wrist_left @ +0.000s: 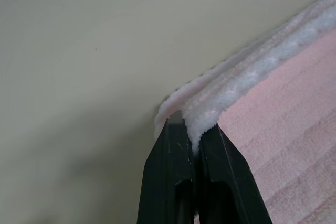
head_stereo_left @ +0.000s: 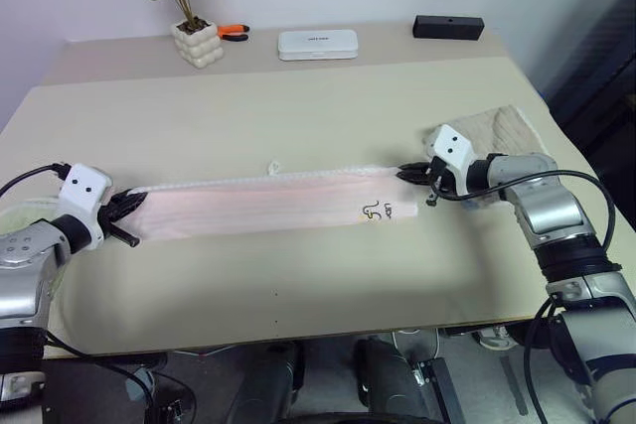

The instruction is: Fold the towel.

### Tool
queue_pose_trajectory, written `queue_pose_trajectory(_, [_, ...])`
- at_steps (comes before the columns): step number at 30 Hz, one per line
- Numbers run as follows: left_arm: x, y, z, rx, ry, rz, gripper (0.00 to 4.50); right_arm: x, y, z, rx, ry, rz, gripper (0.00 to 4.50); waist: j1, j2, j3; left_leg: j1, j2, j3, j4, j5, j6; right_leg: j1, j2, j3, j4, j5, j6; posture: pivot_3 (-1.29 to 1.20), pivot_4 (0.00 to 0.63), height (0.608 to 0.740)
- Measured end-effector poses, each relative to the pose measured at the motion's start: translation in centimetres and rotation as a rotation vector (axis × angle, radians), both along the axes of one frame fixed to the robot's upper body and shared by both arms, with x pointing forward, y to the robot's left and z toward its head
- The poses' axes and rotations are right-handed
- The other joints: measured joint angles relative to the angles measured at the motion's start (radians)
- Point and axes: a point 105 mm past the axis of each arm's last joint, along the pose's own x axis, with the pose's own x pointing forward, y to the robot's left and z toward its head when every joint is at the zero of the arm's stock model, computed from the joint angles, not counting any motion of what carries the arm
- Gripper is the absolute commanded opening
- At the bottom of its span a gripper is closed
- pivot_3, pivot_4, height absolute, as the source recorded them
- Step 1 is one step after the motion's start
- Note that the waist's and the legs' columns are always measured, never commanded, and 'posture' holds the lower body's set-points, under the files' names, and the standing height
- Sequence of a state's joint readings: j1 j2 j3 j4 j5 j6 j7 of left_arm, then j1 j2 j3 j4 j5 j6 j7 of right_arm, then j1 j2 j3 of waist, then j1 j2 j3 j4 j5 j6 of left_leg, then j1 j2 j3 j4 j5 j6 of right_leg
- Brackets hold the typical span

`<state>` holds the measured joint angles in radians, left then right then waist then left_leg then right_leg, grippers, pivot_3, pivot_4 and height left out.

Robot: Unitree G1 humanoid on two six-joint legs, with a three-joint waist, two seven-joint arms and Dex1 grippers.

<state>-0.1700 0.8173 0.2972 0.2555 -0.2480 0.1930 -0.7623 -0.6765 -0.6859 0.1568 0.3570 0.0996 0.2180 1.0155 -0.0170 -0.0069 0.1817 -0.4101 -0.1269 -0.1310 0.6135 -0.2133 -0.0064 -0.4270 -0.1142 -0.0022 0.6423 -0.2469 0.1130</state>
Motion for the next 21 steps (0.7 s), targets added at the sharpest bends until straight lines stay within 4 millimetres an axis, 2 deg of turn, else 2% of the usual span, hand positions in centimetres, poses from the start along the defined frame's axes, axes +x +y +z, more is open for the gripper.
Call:
queue_pose_trajectory(2, [0.0, 0.1, -0.3, -0.006, 0.003, 0.003, 0.00, 0.1, 0.1, 0.1, 0.000, -0.009, -0.007, 0.07, 0.001, 0.000, 0.000, 0.000, 0.000, 0.000, 0.001, 0.000, 0.000, 0.000, 0.000, 0.000, 0.002, 0.000, 0.000, 0.00, 0.150, 0.740])
queue_pose_trajectory(3, [0.0, 0.2, -0.5, -0.011, 0.010, 0.008, 0.00, 0.2, 0.2, 0.1, 0.005, -0.012, -0.012, 0.32, 0.001, 0.000, 0.000, 0.000, 0.000, 0.000, 0.001, 0.000, -0.001, 0.000, 0.000, 0.000, 0.002, 0.000, 0.000, 0.00, 0.150, 0.740])
queue_pose_trajectory(4, [-0.1, 0.2, -0.8, -0.017, 0.015, 0.012, 0.28, 0.3, 0.4, 0.0, 0.011, -0.011, -0.015, 0.66, 0.001, 0.000, 0.000, 0.000, 0.000, 0.000, 0.001, 0.000, -0.001, 0.000, 0.000, 0.000, 0.003, 0.000, 0.000, 0.00, 0.150, 0.740])
queue_pose_trajectory(6, [-0.1, 0.5, -1.2, -0.030, 0.027, 0.034, 0.90, 0.3, 0.5, 0.1, 0.018, -0.006, -0.023, 1.40, 0.001, 0.000, 0.000, 0.000, 0.000, 0.000, 0.001, 0.000, -0.001, 0.000, 0.000, 0.000, 0.003, 0.000, 0.000, 0.00, 0.150, 0.740])
queue_pose_trajectory(9, [-0.1, 1.2, -1.3, -0.029, 0.018, 0.081, 2.33, 0.4, 0.4, 0.7, 0.025, -0.032, -0.043, 2.91, 0.002, 0.000, 0.000, 0.000, 0.000, 0.000, 0.001, 0.000, -0.001, 0.000, 0.000, 0.000, 0.003, 0.000, 0.000, 0.00, 0.150, 0.740])
queue_pose_trajectory(10, [-0.1, 1.5, -1.2, -0.026, 0.009, 0.097, 2.95, 0.5, 0.3, 0.9, 0.026, -0.043, -0.051, 3.46, 0.002, 0.000, 0.000, 0.000, 0.000, 0.000, 0.001, 0.000, -0.001, 0.000, 0.000, 0.000, 0.003, 0.000, 0.000, 0.00, 0.150, 0.740])
queue_pose_trajectory(11, [-0.1, 1.9, -1.1, -0.024, -0.002, 0.118, 3.41, 0.6, 0.2, 1.0, 0.028, -0.051, -0.062, 3.48, 0.002, 0.000, 0.000, 0.000, 0.000, 0.000, 0.001, 0.000, -0.001, 0.000, 0.000, 0.000, 0.003, 0.000, 0.000, 0.00, 0.150, 0.740])
queue_pose_trajectory(14, [-0.1, 2.7, -0.5, -0.039, -0.046, 0.172, 3.41, 0.9, -0.5, 1.6, 0.036, -0.080, -0.102, 3.48, 0.003, 0.000, 0.000, 0.000, 0.000, 0.000, 0.001, 0.000, -0.001, -0.001, 0.000, 0.000, 0.003, 0.000, 0.000, 0.00, 0.150, 0.740])
queue_pose_trajectory(18, [-0.2, 2.9, 0.4, -0.149, -0.102, 0.219, 3.41, 0.6, -2.0, 2.5, 0.046, -0.104, -0.161, 3.48, 0.004, 0.000, 0.000, 0.000, 0.000, 0.000, 0.001, 0.000, -0.001, 0.000, 0.000, 0.000, 0.003, 0.000, 0.000, 0.00, 0.150, 0.740])
queue_pose_trajectory(19, [-0.2, 2.9, 0.6, -0.164, -0.112, 0.222, 3.47, 0.3, -2.2, 2.6, 0.049, -0.102, -0.167, 4.03, 0.005, 0.000, 0.000, 0.000, 0.000, -0.001, 0.001, 0.000, -0.001, 0.000, 0.000, 0.000, 0.003, 0.000, 0.000, 0.00, 0.150, 0.740])
queue_pose_trajectory(20, [-0.3, 2.7, 0.8, -0.181, -0.122, 0.225, 3.47, -0.1, -2.4, 2.7, 0.057, -0.092, -0.171, 4.38, 0.006, 0.000, 0.000, 0.000, 0.000, -0.001, 0.001, 0.000, -0.001, 0.000, 0.000, 0.000, 0.003, 0.000, 0.000, 0.00, 0.150, 0.740])
queue_pose_trajectory(21, [-0.4, 2.6, 0.9, -0.199, -0.133, 0.231, 3.47, -0.7, -2.6, 2.6, 0.073, -0.074, -0.173, 4.45, 0.006, 0.000, 0.000, 0.000, 0.000, -0.001, 0.001, 0.000, -0.001, 0.000, 0.000, 0.000, 0.003, 0.000, 0.000, 0.00, 0.150, 0.740])
